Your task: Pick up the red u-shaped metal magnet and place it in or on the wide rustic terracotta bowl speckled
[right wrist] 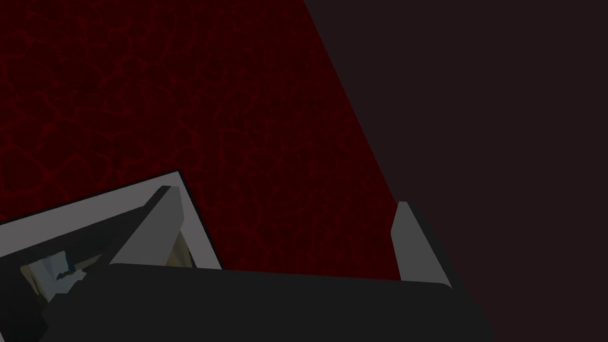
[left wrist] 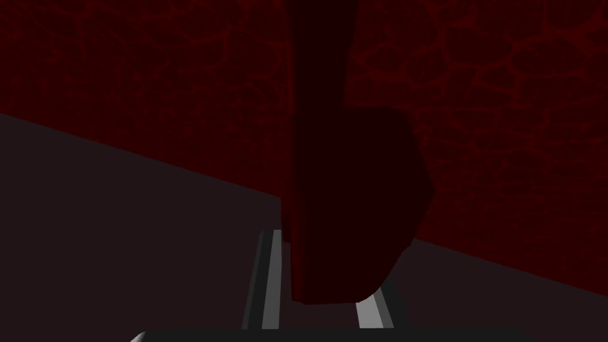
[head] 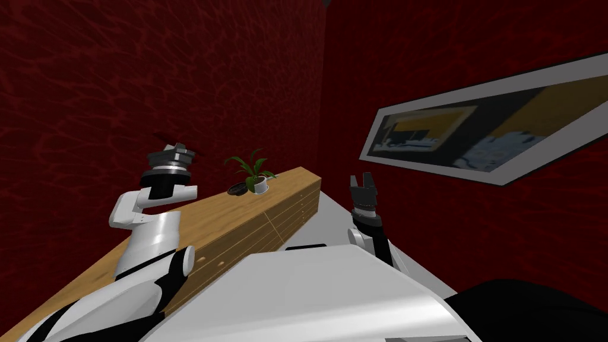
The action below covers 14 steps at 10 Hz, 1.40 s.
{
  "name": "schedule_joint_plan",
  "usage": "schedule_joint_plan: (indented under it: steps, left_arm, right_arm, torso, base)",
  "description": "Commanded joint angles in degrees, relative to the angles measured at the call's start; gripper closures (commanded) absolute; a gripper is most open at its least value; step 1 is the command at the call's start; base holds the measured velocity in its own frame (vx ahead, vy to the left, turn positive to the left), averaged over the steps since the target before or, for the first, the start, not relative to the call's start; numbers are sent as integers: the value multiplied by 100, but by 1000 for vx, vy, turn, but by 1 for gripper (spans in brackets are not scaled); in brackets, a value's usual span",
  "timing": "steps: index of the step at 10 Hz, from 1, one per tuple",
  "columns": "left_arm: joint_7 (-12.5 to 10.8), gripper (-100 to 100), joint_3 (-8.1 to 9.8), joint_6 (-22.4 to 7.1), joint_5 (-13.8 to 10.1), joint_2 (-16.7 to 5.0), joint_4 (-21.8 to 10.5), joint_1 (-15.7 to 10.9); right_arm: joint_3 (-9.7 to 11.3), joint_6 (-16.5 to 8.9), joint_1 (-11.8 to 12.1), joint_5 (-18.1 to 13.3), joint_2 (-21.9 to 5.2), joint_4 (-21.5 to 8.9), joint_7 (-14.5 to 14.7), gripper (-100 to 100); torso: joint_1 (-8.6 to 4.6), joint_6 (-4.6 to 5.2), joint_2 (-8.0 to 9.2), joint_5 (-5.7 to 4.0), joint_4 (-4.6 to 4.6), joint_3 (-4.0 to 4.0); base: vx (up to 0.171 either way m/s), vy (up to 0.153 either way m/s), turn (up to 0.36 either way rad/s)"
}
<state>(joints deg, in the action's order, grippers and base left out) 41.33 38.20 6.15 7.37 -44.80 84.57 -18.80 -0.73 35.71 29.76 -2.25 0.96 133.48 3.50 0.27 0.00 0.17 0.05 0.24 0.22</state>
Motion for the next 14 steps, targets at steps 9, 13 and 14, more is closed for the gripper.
schedule_joint_plan:
  steps: [9,13,14]
  left_arm:
    - [880,100,466,-979,-91,722,-909,278]
    - [1147,100,587,-1384,-50,1080,-1249,461]
    - [1215,100,616,-1498,-37,1184,-1350,516]
  right_arm:
    - [-1,0,1,0,-1,0,0,0]
    - [-1,0,1,0,-1,0,0,0]
    - [-1,0,1,0,0,0,0,0]
  torso:
    - [47,-4,-29,26,-15,-22]
    - [22,-11,-26,7,-10,-18]
    - [17,-8,-26,9,-13,-19]
  base:
    - [20,79,-181]
    - [13,58,-127]
    - [14,59,-180]
